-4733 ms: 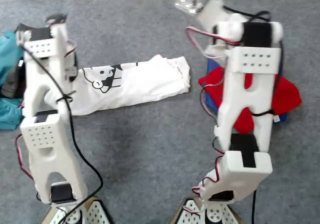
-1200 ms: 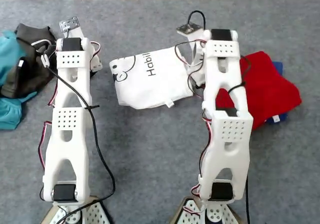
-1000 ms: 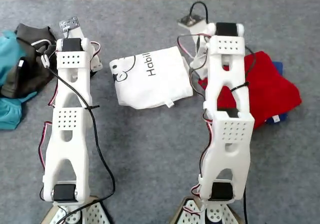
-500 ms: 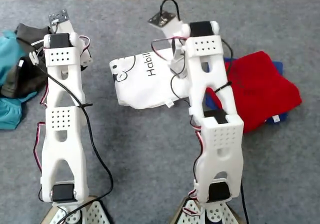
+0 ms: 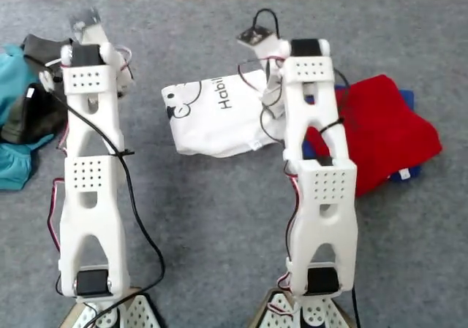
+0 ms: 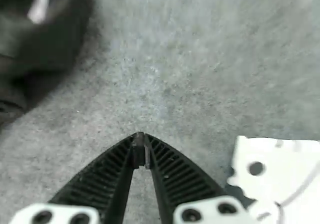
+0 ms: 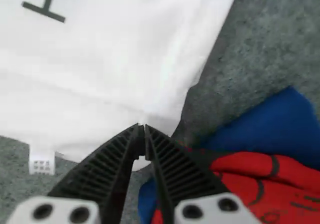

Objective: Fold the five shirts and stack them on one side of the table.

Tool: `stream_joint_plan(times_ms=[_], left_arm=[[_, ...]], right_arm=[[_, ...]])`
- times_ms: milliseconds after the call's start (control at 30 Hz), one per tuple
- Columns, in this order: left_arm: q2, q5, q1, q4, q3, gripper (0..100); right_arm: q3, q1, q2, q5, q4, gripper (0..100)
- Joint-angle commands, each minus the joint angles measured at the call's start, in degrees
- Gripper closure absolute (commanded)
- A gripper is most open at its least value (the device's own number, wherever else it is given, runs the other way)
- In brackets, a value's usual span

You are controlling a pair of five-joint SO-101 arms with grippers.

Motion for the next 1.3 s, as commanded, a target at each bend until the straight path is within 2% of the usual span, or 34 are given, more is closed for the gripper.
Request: stream_joint_plan(times_ms=[0, 167, 333, 467, 633, 767, 1000, 1133, 1267], left_arm=[[-11.60, -0.18, 0.66, 0.62, 3.56, 97], [-26.46, -0.18, 2.51, 0.62, 17.63, 97], [-44.84, -0.88, 9.10, 0.09, 46.90, 97], [-54.59, -2.73, 14.29, -8.18, 69.85, 97], [-64.53, -2.46, 16.66, -19.87, 92.00, 97], [-71.82, -2.46, 18.51, -27.60, 101.67, 97], [-72.09, 1.23, 21.93, -42.73, 115.65, 97], [-72.18, 1.23, 24.66, -43.60, 118.02, 97], [-72.53, 1.23, 24.48, -43.96, 120.75, 97]], right_arm=[[-13.32, -0.44, -3.30, 0.70, 5.19, 98.3], [-21.41, -0.18, -2.24, 0.53, 2.20, 98.3], [-21.85, -1.58, -1.10, 0.44, -0.70, 98.3], [-21.85, -1.93, -2.07, 0.18, -1.05, 98.3], [-19.56, -2.81, -0.92, 0.26, -9.41, 98.3], [-14.73, -3.25, 4.70, 0.00, -16.35, 98.3], [-20.53, -4.48, 13.49, -2.64, -16.62, 98.3], [-21.93, -2.55, 19.74, -2.64, -16.79, 98.3], [-27.12, -2.11, 23.69, -2.64, -15.91, 98.3]])
